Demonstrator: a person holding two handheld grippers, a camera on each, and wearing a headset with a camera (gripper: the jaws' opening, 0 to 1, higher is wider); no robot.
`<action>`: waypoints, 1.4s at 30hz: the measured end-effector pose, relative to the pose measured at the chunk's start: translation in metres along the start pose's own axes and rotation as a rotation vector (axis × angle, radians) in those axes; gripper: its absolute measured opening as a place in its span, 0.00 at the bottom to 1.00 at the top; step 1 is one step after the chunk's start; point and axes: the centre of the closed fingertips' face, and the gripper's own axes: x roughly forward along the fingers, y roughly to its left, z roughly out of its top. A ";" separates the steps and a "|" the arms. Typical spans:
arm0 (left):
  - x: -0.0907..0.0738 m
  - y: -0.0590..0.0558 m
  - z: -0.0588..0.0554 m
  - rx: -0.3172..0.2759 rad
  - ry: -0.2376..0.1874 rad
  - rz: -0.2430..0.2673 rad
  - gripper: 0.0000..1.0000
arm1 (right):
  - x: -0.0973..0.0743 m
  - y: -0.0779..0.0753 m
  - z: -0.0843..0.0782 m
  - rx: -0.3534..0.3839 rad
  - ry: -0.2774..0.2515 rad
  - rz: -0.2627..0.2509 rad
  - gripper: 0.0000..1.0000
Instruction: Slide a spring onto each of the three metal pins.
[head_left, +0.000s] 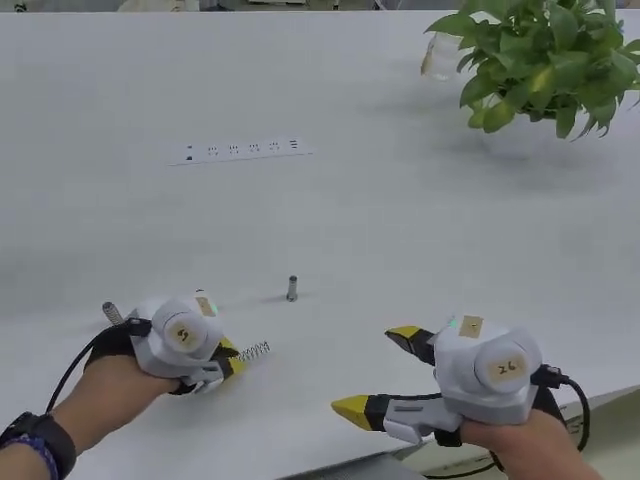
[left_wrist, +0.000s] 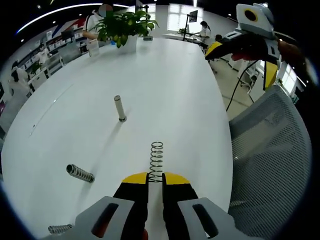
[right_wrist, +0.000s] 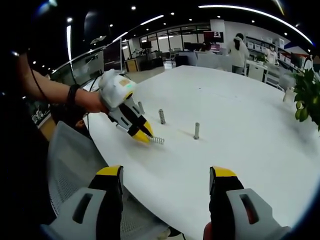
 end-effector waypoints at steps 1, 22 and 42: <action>-0.002 0.000 0.000 -0.003 -0.003 0.001 0.02 | 0.000 0.000 0.000 -0.001 0.000 0.001 0.69; -0.063 -0.002 -0.023 -0.020 -0.049 0.077 0.02 | 0.014 0.023 0.011 -0.044 0.001 0.058 0.68; -0.105 -0.015 -0.025 -0.032 -0.109 0.131 0.02 | 0.030 0.051 0.023 -0.090 0.002 0.145 0.64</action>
